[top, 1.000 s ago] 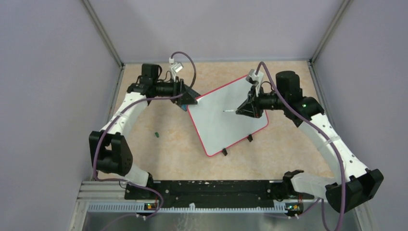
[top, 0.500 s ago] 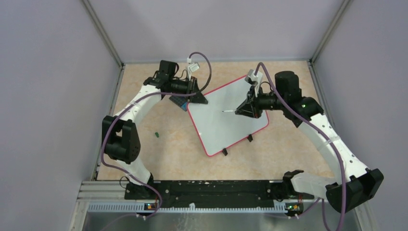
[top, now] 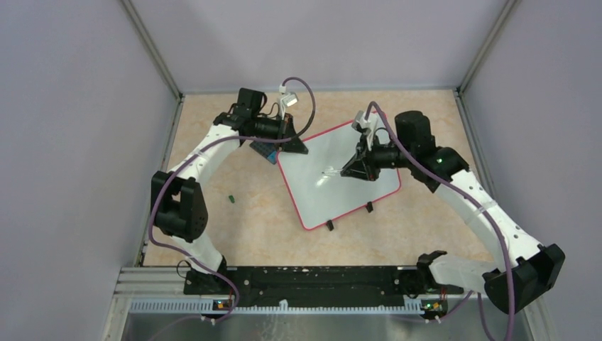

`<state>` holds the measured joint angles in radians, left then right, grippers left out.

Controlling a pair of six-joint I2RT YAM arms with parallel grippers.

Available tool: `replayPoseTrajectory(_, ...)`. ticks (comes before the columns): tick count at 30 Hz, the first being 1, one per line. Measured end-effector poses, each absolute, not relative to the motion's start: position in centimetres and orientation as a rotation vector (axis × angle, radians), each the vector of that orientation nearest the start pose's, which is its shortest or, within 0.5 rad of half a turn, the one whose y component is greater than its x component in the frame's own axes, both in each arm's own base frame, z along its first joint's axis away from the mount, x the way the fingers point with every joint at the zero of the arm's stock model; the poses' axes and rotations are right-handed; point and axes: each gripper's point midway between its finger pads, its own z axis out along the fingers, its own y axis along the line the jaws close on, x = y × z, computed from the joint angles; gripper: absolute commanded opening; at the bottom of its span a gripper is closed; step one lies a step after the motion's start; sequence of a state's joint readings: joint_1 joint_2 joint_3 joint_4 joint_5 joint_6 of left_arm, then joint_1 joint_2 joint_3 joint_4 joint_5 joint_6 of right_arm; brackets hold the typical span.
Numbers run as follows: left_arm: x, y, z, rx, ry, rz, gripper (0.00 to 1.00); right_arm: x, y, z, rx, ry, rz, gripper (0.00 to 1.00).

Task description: Write a sentence on the whiteboard

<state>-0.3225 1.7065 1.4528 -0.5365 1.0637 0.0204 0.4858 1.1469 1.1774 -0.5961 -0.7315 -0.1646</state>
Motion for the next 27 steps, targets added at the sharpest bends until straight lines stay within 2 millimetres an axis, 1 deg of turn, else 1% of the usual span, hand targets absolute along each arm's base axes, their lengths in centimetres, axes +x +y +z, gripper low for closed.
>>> replayPoseTrajectory(5,32.3,-27.0,22.9,0.861,2.063,-1.400,0.08,21.6,25.7,26.8,-1.119,1.808,0.935,0.00)
replayPoseTrajectory(7,32.2,-27.1,22.9,0.856,2.068,-1.403,0.21,21.3,26.6,26.8,-1.147,1.784,0.922,0.00)
replayPoseTrajectory(8,32.2,-27.1,23.0,0.854,2.070,-1.406,0.25,21.2,26.9,26.8,-1.160,1.771,0.916,0.00)
replayPoseTrajectory(10,32.1,-27.2,23.0,0.855,2.070,-1.410,0.30,21.1,27.7,26.7,-1.185,1.748,0.902,0.00)
replayPoseTrajectory(11,32.0,-27.2,23.0,0.855,2.072,-1.412,0.30,21.2,28.0,26.6,-1.191,1.747,0.897,0.00)
replayPoseTrajectory(12,31.9,-27.3,22.9,0.858,2.074,-1.413,0.25,21.3,28.2,26.3,-1.196,1.748,0.893,0.00)
replayPoseTrajectory(15,31.8,-27.4,22.9,0.865,2.072,-1.416,0.04,21.8,28.4,25.8,-1.197,1.758,0.885,0.00)
replayPoseTrajectory(16,31.8,-27.4,22.9,0.868,2.070,-1.413,0.00,21.9,28.5,25.8,-1.196,1.759,0.884,0.00)
replayPoseTrajectory(21,31.8,-27.3,22.9,0.873,2.070,-1.412,0.00,22.0,28.9,26.0,-1.199,1.731,0.890,0.00)
replayPoseTrajectory(24,31.7,-27.3,22.9,0.871,2.071,-1.413,0.00,21.6,29.0,25.6,-1.211,1.737,0.903,0.00)
replayPoseTrajectory(27,31.7,-27.4,22.9,0.870,2.074,-1.416,0.00,21.2,29.2,25.5,-1.225,1.731,0.917,0.00)
